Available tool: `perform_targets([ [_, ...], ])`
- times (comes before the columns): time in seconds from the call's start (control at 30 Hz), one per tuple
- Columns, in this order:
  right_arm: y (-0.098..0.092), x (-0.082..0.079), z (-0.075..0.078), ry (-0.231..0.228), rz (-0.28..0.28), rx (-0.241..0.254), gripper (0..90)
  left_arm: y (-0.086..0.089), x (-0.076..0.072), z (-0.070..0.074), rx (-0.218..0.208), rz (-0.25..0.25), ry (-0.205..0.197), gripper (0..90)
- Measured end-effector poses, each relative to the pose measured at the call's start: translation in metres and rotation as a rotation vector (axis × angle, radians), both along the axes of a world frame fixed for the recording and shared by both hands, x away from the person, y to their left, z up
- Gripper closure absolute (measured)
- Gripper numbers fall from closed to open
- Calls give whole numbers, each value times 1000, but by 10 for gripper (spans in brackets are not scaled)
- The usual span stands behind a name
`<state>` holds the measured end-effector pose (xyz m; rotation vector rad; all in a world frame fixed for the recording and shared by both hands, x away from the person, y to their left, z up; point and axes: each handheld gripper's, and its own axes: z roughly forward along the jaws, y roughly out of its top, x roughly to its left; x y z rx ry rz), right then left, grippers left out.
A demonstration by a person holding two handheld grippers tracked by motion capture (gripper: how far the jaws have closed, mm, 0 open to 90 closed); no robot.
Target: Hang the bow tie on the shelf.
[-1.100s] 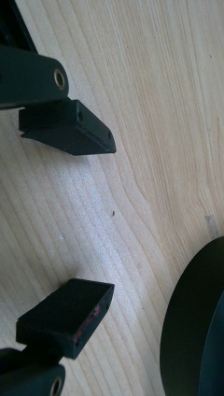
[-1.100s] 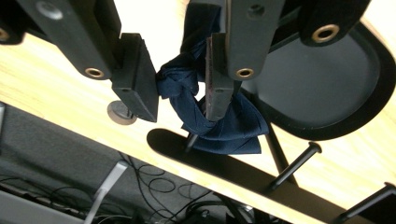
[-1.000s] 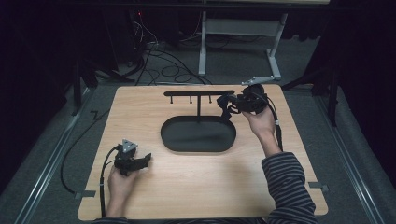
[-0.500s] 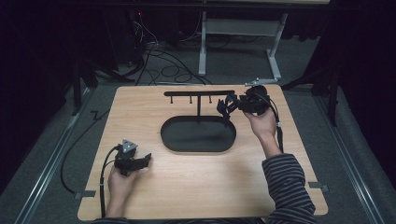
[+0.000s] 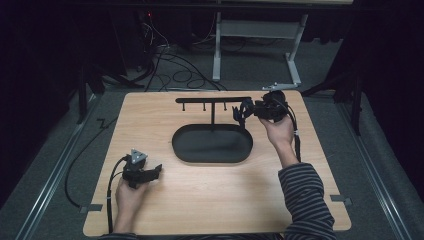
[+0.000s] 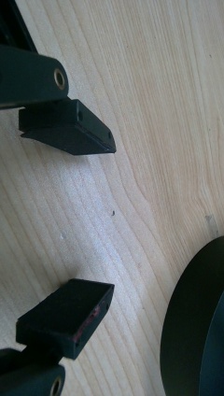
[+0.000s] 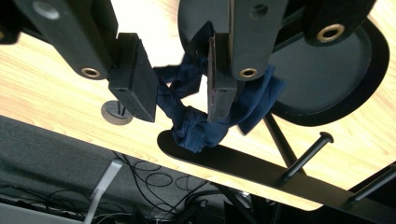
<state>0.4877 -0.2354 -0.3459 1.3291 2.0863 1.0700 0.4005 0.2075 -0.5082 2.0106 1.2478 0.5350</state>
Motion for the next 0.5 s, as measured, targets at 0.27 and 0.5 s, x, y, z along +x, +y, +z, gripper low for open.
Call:
perform_targets([
  [0.27,-5,-14,6,-25,23,20,607,0,0,0,1,-2,0,275],
  [0.5,-13,-25,1,-24,30,41,586,0,0,0,0,-3,-1,274],
])
